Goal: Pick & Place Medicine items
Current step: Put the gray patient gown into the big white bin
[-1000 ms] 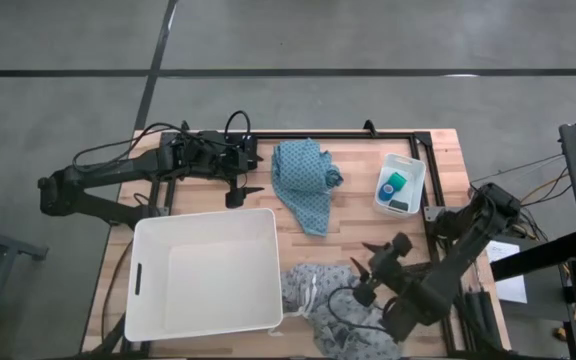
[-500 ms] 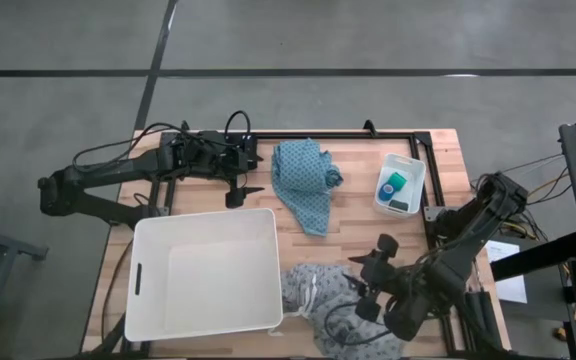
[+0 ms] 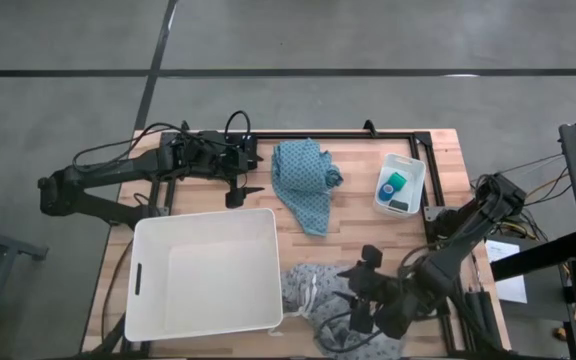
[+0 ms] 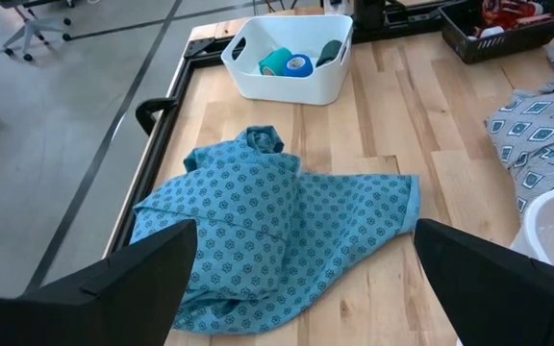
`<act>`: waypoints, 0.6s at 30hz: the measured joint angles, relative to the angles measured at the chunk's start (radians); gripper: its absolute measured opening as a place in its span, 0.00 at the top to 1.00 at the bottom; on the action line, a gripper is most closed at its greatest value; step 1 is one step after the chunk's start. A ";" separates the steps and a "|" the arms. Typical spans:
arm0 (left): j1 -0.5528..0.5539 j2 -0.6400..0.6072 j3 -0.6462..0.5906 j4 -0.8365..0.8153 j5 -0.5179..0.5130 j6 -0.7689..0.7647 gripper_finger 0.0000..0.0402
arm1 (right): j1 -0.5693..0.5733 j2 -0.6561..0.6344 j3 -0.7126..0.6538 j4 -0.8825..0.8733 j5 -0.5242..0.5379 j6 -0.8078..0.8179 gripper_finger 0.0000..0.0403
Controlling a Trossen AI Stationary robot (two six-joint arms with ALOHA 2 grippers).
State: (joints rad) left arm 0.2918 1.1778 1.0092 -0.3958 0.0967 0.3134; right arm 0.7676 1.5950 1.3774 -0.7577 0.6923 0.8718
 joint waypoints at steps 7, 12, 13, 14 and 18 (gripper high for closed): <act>0.000 0.000 0.000 -0.001 0.000 0.000 0.02 | -0.013 0.064 -0.021 0.056 -0.042 -0.001 0.47; 0.000 0.000 0.000 -0.001 0.000 0.000 0.02 | -0.014 0.095 -0.017 0.104 -0.057 0.063 0.47; 0.000 0.000 0.000 -0.001 0.000 0.000 0.02 | -0.014 0.101 -0.016 0.125 -0.064 0.098 0.47; 0.000 0.000 0.000 -0.001 0.000 0.000 0.02 | -0.014 0.104 -0.016 0.147 -0.069 0.131 0.47; 0.000 0.000 0.000 -0.001 0.000 0.000 0.02 | -0.013 0.123 -0.015 0.169 -0.076 0.199 0.40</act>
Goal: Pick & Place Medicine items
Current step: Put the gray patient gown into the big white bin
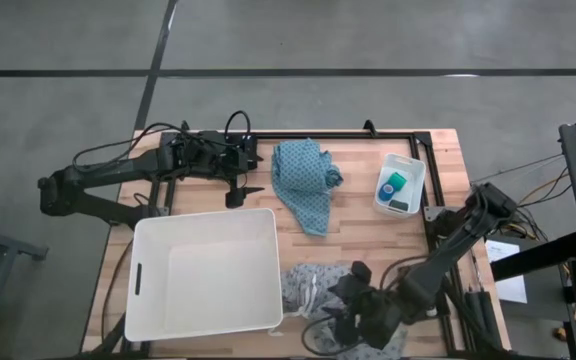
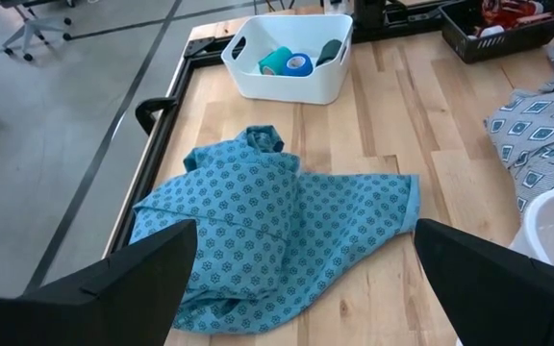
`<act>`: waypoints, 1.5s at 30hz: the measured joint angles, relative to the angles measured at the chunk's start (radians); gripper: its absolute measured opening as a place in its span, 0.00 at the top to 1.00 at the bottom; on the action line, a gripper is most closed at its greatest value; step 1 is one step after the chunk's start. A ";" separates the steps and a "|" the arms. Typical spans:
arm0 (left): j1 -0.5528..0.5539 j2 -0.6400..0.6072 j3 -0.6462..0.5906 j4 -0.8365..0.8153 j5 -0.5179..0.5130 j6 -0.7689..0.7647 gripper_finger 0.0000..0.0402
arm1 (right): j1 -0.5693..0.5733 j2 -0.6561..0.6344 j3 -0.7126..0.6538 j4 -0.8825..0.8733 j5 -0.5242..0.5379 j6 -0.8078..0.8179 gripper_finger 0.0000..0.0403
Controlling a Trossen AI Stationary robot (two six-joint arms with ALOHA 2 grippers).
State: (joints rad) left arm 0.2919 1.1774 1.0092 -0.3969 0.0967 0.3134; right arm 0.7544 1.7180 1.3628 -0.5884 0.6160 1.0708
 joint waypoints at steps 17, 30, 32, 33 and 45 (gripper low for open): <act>0.000 0.000 0.000 0.001 0.000 0.000 0.02 | -0.011 0.050 -0.006 -0.032 -0.100 0.061 0.10; 0.000 0.000 0.000 0.001 0.000 0.000 0.02 | -0.035 0.214 -0.007 -0.008 -0.142 0.059 0.10; 0.000 0.000 0.000 0.001 0.000 0.000 0.02 | -0.047 0.240 -0.007 -0.007 -0.142 0.056 0.10; 0.000 0.000 0.000 0.001 0.000 0.000 0.02 | -0.054 0.254 -0.007 -0.006 -0.142 0.055 0.10; 0.000 0.000 0.000 0.001 0.000 0.000 0.02 | -0.089 0.363 -0.004 0.005 -0.165 0.074 0.10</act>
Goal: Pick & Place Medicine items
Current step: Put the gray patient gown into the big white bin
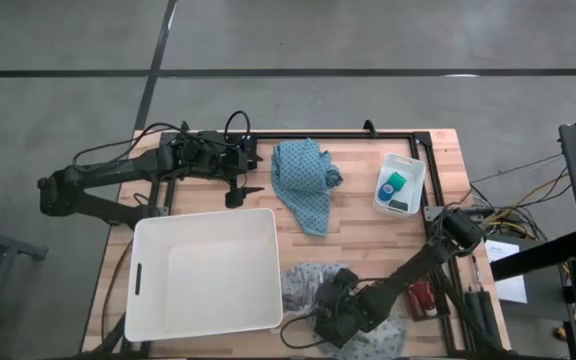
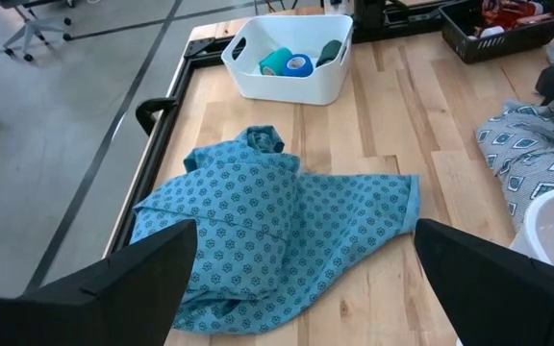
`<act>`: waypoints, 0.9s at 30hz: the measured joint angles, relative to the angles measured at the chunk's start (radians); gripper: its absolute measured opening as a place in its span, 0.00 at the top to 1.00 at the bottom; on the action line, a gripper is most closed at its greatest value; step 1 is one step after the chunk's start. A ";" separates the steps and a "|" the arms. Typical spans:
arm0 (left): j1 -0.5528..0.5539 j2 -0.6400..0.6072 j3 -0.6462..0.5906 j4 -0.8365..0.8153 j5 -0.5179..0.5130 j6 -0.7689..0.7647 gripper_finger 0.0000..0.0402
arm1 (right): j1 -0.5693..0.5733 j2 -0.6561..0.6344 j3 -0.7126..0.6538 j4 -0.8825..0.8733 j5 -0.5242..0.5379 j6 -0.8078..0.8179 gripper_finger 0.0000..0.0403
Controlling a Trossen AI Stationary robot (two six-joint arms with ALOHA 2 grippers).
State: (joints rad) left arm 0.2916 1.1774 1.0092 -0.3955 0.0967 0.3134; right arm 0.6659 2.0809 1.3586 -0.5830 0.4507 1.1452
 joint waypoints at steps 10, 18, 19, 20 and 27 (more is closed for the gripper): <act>0.000 0.000 0.000 0.000 0.000 0.000 0.02 | -0.002 0.002 -0.003 0.010 -0.028 0.004 0.12; 0.000 0.000 0.000 0.000 0.000 0.000 0.02 | -0.003 -0.001 -0.005 0.053 -0.025 -0.008 0.35; 0.000 0.000 0.000 0.000 0.000 0.000 0.02 | -0.003 -0.001 -0.005 0.053 -0.025 -0.008 0.38; 0.000 0.000 0.000 0.000 0.000 0.000 0.02 | -0.003 -0.001 -0.005 0.054 -0.025 -0.008 0.42; 0.000 0.000 0.000 0.000 0.000 0.000 0.02 | -0.002 -0.001 -0.004 0.045 -0.013 0.019 0.65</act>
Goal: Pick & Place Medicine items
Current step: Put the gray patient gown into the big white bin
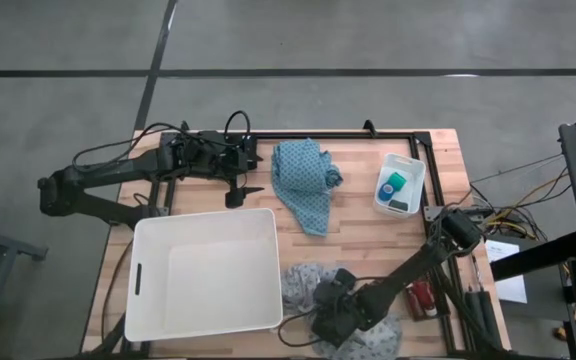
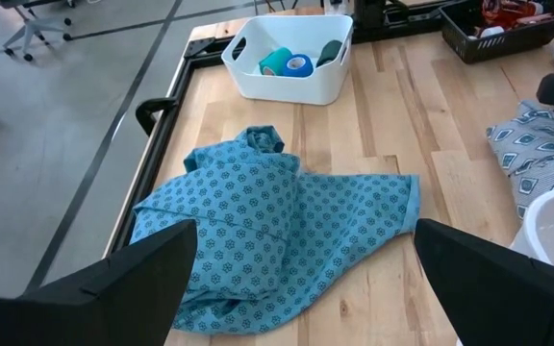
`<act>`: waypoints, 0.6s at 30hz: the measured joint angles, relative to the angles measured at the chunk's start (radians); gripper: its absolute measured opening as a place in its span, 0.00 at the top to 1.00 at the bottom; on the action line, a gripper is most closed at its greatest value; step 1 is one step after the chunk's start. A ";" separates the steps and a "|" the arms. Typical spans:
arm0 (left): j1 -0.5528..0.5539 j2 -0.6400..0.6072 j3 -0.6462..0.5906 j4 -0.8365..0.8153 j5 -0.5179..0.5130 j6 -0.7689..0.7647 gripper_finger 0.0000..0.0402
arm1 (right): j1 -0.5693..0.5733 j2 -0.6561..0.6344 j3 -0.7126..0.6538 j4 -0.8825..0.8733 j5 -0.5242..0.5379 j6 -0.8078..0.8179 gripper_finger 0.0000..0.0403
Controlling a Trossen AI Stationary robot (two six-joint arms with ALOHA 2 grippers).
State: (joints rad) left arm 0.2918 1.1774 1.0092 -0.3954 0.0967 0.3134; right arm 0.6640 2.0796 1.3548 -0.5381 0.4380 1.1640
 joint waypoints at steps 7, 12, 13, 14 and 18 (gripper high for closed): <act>0.000 0.000 0.000 0.000 0.000 0.000 0.02 | 0.002 -0.002 0.000 -0.010 0.031 0.011 0.84; 0.000 0.000 0.000 0.000 0.000 0.000 0.02 | 0.013 -0.026 -0.003 -0.019 0.086 0.012 0.85; 0.000 0.000 0.000 0.000 0.000 0.000 0.02 | 0.018 -0.033 -0.004 -0.027 0.107 0.013 0.85; 0.000 0.000 0.000 0.000 0.000 0.000 0.02 | 0.025 -0.042 -0.006 -0.037 0.127 0.013 0.86; 0.000 0.000 0.000 0.000 0.000 0.000 0.02 | 0.056 -0.090 -0.007 -0.077 0.213 0.026 0.87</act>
State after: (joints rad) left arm 0.2916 1.1774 1.0092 -0.3954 0.0967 0.3134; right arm 0.7202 1.9894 1.3481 -0.6150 0.6506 1.1896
